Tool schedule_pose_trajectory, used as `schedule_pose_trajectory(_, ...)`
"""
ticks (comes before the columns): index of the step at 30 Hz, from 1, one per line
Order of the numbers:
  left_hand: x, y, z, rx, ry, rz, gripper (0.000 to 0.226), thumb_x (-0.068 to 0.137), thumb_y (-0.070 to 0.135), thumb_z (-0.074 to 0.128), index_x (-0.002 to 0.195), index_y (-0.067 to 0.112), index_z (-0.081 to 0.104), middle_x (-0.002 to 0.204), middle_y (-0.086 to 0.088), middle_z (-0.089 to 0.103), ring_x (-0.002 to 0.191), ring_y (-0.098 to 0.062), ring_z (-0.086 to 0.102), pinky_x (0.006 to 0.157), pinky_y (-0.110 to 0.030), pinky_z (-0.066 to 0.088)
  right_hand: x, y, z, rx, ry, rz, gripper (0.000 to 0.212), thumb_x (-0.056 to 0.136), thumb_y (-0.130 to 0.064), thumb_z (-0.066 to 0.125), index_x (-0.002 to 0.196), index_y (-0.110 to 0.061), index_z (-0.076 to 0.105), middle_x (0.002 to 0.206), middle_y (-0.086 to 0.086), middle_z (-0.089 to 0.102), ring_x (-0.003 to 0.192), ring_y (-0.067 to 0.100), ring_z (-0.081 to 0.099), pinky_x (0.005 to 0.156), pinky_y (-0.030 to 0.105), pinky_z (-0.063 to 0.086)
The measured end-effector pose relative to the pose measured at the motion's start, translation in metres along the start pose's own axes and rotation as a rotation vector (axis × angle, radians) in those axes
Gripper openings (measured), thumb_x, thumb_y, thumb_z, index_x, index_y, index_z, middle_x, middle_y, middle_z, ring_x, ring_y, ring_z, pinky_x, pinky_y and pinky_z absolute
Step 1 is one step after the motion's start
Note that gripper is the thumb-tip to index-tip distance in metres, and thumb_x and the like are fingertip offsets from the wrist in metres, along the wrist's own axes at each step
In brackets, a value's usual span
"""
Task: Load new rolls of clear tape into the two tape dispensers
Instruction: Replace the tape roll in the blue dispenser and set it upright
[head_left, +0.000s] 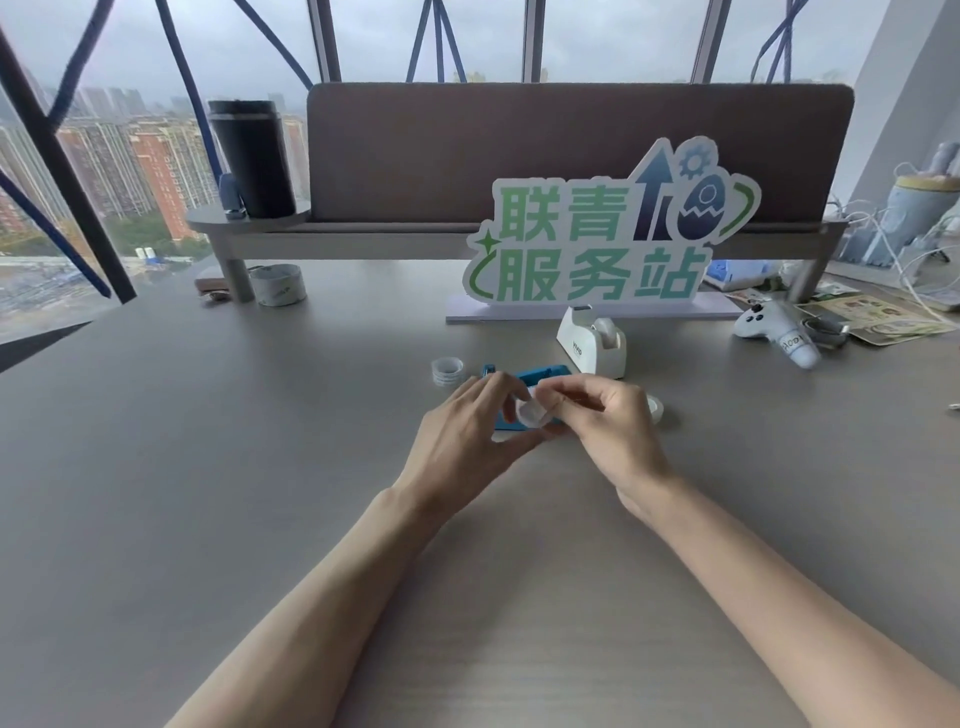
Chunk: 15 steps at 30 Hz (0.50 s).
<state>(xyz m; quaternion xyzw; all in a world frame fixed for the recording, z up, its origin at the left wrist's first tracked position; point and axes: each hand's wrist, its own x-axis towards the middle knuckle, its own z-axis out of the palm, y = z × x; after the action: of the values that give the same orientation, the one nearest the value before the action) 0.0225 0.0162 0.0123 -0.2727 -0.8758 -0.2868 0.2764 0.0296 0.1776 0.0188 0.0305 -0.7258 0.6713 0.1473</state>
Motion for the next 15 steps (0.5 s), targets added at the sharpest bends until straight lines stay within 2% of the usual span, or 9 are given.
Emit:
schedule_pose_trajectory(6,0.0006,-0.0066,0.0031,-0.048,-0.008,-0.086,0.036,0.077,0.052,0.071,0.095,0.024,0.058,0.086,0.020,0.054,0.079,0.002,0.044,0.062,-0.020,0.041,0.0004,0.0011,0.0013,-0.021,0.021,0.058,0.019,0.073,-0.020,0.082,0.087,-0.011,0.073,0.078,0.003,0.072,0.073,0.012,0.066,0.069,0.025,0.055)
schedule_pose_trajectory(9,0.0004,-0.0077,0.0042,-0.082,-0.009,-0.098,0.035,0.077,0.049,0.073,0.096,0.022,0.059,0.089,0.017,0.058,0.077,0.001,0.046,0.064,-0.022,0.045,0.0002,-0.0007,0.0011,0.020,0.023,0.075,0.019,0.072,-0.016,0.082,0.086,-0.012,0.070,0.077,0.004,0.070,0.073,0.013,0.065,0.069,0.024,0.055)
schedule_pose_trajectory(13,0.0018,-0.0108,0.0038,-0.091,-0.024,-0.067,0.032,0.079,0.046,0.071,0.095,0.021,0.059,0.092,0.016,0.055,0.078,0.001,0.043,0.061,-0.011,0.040,0.0000,-0.0024,0.0014,0.015,0.020,0.065,0.017,0.072,-0.015,0.082,0.084,-0.015,0.069,0.080,0.006,0.070,0.076,0.015,0.066,0.073,0.027,0.058)
schedule_pose_trajectory(15,0.0022,-0.0112,0.0045,-0.092,-0.025,-0.067,0.030,0.081,0.044,0.069,0.096,0.020,0.058,0.092,0.016,0.053,0.078,0.000,0.043,0.060,-0.012,0.039,0.0012,-0.0018,0.0008,0.008,0.036,0.077,0.018,0.072,-0.016,0.082,0.085,-0.014,0.070,0.078,0.004,0.070,0.074,0.013,0.066,0.076,0.032,0.058)
